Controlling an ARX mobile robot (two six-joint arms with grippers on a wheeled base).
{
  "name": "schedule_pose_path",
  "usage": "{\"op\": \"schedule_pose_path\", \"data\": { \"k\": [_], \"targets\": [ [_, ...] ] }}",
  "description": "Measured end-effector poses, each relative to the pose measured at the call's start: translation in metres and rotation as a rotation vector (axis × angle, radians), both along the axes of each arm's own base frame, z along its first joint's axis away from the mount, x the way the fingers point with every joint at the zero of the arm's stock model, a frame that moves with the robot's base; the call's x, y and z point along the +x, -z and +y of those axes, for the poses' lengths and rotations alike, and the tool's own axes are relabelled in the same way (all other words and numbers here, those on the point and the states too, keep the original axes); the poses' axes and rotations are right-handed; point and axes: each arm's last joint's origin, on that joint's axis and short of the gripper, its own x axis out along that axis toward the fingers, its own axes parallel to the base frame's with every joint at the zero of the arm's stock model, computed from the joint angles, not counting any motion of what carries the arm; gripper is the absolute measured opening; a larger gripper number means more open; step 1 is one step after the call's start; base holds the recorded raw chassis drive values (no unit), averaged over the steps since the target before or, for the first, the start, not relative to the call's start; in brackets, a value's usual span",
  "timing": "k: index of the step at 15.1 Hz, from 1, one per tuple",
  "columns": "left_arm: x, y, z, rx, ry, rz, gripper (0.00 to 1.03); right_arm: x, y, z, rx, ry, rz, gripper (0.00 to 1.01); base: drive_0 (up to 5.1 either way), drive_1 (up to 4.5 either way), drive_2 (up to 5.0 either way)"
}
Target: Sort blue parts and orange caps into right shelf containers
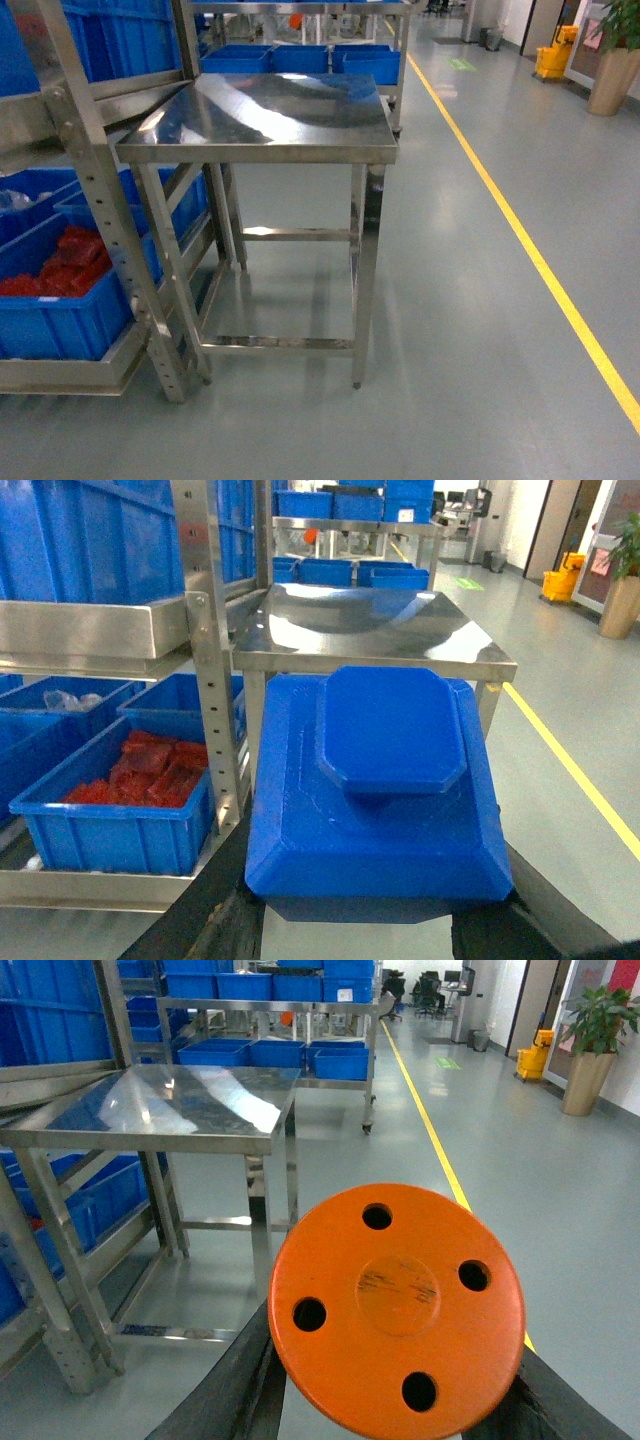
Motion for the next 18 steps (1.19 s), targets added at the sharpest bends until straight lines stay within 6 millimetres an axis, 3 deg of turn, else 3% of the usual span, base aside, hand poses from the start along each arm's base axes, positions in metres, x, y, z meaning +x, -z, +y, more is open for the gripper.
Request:
{"op": "schedule_pose_path", "data": {
  "k": [18],
  "targets": [
    [0.0000, 0.0001, 0.0000, 0.000, 0.000, 0.001, 0.43, 0.0000, 0.0001, -0.0001, 0.000, 0.002, 0.001, 0.42, 0.0, 0.00, 0.0]
  ]
}}
